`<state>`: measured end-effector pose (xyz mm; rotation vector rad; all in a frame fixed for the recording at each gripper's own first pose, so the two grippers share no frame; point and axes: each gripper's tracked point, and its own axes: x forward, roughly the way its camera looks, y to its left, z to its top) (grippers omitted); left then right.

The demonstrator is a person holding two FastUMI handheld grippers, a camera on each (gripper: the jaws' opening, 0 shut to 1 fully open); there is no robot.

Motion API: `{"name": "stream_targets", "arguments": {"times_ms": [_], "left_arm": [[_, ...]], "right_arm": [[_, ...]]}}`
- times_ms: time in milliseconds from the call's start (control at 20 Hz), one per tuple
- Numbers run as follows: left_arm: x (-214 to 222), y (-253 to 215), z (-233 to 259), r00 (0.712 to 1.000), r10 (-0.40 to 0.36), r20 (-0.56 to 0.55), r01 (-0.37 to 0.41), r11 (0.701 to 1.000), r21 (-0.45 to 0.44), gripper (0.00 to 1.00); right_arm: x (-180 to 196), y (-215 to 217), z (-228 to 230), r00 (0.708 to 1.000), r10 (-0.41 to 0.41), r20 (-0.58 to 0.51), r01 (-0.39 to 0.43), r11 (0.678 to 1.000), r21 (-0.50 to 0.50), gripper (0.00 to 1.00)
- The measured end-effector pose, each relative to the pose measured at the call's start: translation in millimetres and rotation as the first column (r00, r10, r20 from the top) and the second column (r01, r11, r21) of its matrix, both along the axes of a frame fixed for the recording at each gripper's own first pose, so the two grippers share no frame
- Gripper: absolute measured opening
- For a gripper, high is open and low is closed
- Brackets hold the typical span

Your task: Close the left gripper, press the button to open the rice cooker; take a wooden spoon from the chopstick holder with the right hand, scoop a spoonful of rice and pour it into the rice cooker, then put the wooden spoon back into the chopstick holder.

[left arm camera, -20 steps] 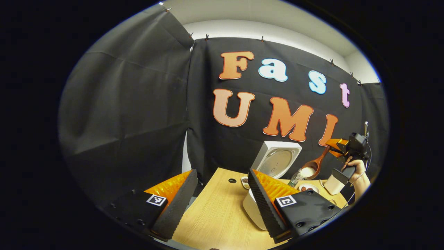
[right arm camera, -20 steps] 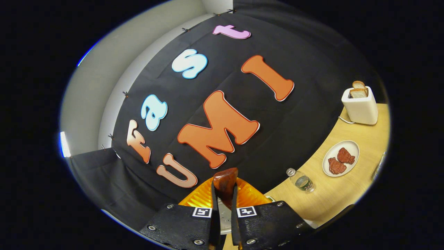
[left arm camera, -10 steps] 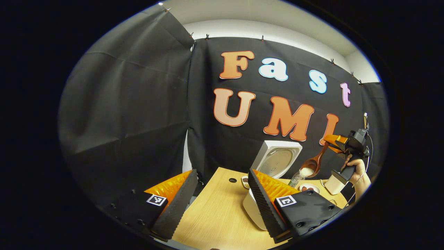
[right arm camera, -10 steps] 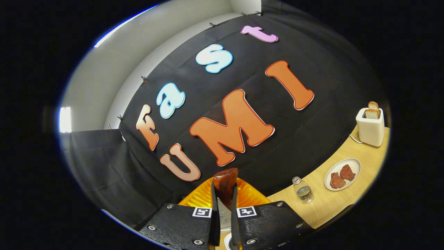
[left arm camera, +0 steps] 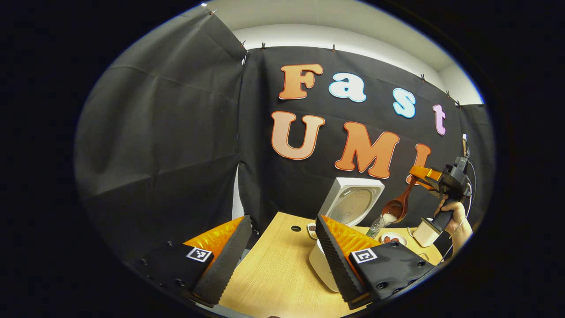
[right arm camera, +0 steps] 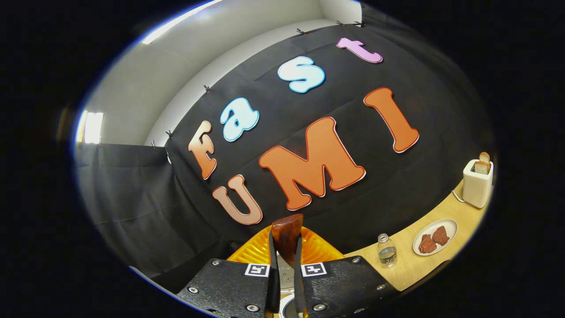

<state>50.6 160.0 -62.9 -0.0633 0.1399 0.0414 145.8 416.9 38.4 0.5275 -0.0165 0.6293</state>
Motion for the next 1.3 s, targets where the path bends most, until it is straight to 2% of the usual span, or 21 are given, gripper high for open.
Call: {"name": "stream_targets", "arguments": {"times_ms": [450,1000,1050,1100,1300], "left_arm": [[-2.2,3.6,-3.2,1.0,0.002,-0.007,-0.002,1.0,0.005,1.0],[-3.6,6.5,-9.4,1.0,0.012,-0.022,-0.012,1.0,0.013,0.99],[-4.0,7.6,-10.8,1.0,0.014,-0.022,-0.013,1.0,0.016,0.99],[-4.0,8.1,-10.9,1.0,0.015,-0.022,-0.015,1.0,0.019,0.99],[-6.2,7.8,-13.0,1.0,0.015,-0.026,-0.015,1.0,0.01,0.99]], "right_arm": [[-17.5,15.9,1.3,0.995,0.039,0.092,-0.029,0.994,-0.107,0.12],[-42.6,41.9,-5.5,0.978,0.117,0.171,-0.073,0.967,-0.243,0.12],[-44.4,42.3,-7.1,0.976,0.121,0.181,-0.071,0.963,-0.26,0.17],[-46.4,43.8,-7.8,0.973,0.127,0.193,-0.071,0.959,-0.274,0.12],[-53.4,46.3,-12.4,0.968,0.153,0.2,-0.089,0.951,-0.297,0.12]]}}
